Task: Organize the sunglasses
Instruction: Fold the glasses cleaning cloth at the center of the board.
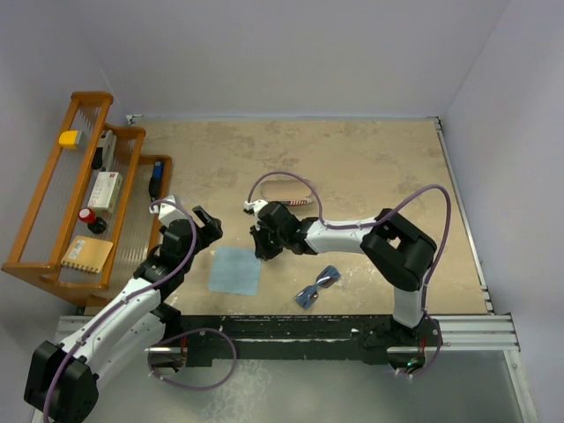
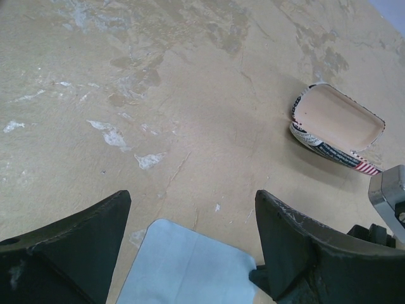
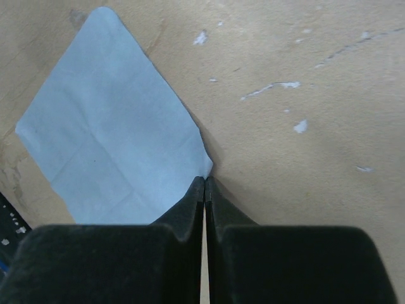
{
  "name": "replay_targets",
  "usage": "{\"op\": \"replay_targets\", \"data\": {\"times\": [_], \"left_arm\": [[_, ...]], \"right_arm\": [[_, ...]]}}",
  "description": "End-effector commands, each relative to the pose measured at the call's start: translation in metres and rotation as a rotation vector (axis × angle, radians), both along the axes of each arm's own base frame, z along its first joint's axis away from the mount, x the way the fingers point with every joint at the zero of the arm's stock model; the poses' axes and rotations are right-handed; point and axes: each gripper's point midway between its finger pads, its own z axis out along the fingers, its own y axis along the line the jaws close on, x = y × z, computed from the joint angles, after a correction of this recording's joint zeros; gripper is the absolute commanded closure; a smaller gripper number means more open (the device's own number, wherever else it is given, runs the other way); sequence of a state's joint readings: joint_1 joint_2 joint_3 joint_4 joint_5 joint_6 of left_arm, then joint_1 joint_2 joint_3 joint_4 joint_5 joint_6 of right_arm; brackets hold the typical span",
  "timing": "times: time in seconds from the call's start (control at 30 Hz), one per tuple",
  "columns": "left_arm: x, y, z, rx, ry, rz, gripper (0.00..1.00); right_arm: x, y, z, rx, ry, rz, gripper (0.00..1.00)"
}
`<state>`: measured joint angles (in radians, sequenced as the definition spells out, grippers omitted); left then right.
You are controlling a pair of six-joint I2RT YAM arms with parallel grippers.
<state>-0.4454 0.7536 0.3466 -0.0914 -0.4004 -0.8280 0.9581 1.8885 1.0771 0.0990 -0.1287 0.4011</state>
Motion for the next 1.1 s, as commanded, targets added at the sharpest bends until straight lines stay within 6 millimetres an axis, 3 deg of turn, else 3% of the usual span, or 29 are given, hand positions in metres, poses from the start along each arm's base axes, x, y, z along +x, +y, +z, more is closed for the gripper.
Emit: {"op": "replay_targets", "data": {"times": [0.0, 0.3, 0.57, 1.07], "left_arm": [[0.005, -0.005, 0.008, -0.027, -0.035, -0.010, 0.23], [0.005, -0.009, 0.005, -0.032, -0.028, -0.025, 0.23], [0.006, -0.013, 0.004, -0.043, -0.026, -0.042, 0.23], [0.005, -0.015, -0.003, -0.026, -0.013, -0.063, 0.24]], "right_arm": [[0.020, -0.021, 0.014, -0.028, -0.048, -0.090, 1.00], [0.039, -0.044, 0.019, -0.041, -0.064, -0.141, 1.00], [0.068, -0.068, 0.029, -0.070, -0.098, -0.181, 1.00], [0.087, -0.057, 0.024, -0.083, -0.098, -0.184, 1.00]]}}
